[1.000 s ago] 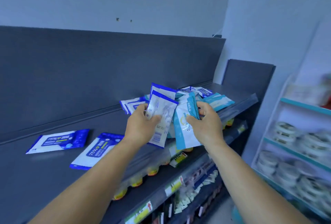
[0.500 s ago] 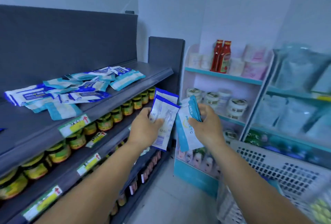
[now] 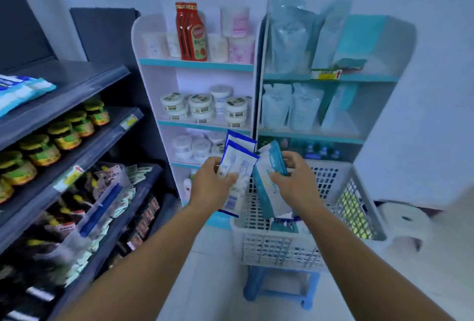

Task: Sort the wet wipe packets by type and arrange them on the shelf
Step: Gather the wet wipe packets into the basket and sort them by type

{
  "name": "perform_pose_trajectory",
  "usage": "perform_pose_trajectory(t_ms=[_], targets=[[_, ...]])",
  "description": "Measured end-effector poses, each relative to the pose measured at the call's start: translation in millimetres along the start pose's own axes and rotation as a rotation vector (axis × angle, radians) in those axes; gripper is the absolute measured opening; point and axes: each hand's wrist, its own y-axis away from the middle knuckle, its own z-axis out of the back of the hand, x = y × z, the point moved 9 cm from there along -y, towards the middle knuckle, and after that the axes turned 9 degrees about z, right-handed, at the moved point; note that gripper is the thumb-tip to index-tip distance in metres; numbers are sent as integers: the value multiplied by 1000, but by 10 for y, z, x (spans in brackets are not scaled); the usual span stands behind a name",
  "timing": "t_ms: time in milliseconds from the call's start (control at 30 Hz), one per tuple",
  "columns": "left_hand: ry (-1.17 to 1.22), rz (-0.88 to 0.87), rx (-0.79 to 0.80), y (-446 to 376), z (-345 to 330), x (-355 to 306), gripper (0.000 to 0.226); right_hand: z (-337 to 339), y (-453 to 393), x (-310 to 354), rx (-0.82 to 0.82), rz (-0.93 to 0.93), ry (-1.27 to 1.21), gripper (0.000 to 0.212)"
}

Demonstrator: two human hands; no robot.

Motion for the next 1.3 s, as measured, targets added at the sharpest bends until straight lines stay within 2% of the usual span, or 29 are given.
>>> perform_pose_trajectory(t_ms=[267,533,900,1100,1233,1300], targets=[[-67,38,263,-489,-1310,40,29,465,-252,-1046,-86,-240,61,41],[-144,182,405,-1127,-2288,454,29,389,-662,-1979,-39,-413,154,40],[-322,341,394,-1624,-3243,1428,44,-66,-947,-3532,203,-629,249,31],[-418,468,386,-1645,-3730,2082,44,-376,-894,-4373,346,-720,273,28],[-412,553,440,-1614,-4007,2417,51,-458,-768,-4804,408,-819,273,22],[-457,555,516,-1567,-4131,2512,57,-510,-663,-4958,498,-873,278,28]])
